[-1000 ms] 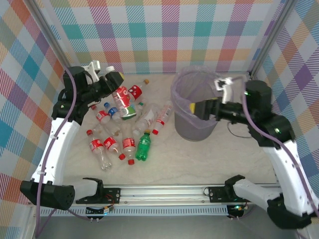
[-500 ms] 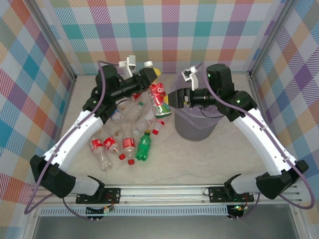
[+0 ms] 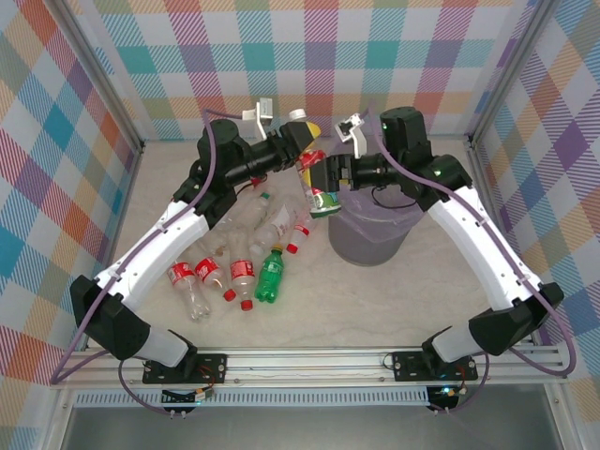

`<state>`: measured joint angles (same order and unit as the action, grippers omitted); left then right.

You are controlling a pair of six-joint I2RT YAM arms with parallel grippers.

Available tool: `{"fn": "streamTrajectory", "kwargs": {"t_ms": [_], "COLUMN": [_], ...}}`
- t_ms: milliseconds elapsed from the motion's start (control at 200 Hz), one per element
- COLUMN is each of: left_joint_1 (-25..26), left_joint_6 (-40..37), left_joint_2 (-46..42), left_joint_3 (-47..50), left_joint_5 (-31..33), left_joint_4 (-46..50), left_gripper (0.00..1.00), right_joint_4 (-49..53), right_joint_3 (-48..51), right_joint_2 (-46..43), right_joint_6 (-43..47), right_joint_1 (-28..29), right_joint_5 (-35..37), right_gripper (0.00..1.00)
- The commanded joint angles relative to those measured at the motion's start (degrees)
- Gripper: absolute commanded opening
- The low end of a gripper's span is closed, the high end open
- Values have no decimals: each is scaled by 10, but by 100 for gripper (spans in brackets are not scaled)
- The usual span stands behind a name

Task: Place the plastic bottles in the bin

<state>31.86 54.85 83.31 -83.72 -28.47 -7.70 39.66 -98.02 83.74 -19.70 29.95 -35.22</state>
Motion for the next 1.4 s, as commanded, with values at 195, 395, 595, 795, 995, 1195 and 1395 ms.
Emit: {"fn": "streamTrajectory", "kwargs": {"t_ms": [195, 395, 595, 795, 995, 1195, 1395], "left_joint_1": [3, -26, -97, -87, -26, -7, 10], "left_joint_6": [15, 14, -7, 42, 44, 89, 71], "left_joint_2": [13, -4, -87, -73, 1, 50, 68], "left_joint_3": [-15, -5, 31, 141, 173, 208, 207], "left_joint_5": [-15, -34, -9, 19, 25, 32, 44], "left_joint_4": [-73, -107, -31, -66, -121, -197, -181], "left_gripper": [54, 100, 100, 84, 64, 50, 44], "right_joint_4": [-17, -22, -29, -7, 20, -54, -113], "right_joint_3": [-16, -20, -7, 12, 44, 119, 179], "right_joint_2": [-6, -15, -42, -87, -108, -112, -105], "right_joint_6": [11, 10, 9, 24, 88, 126, 161], "right_joint_1": [-15, -33, -116, -228, -273, -276, -275], "right_joint_5": [-8, -6, -25, -43, 56, 62, 51], "right_gripper": [71, 60, 59, 57, 54, 49, 48]}}
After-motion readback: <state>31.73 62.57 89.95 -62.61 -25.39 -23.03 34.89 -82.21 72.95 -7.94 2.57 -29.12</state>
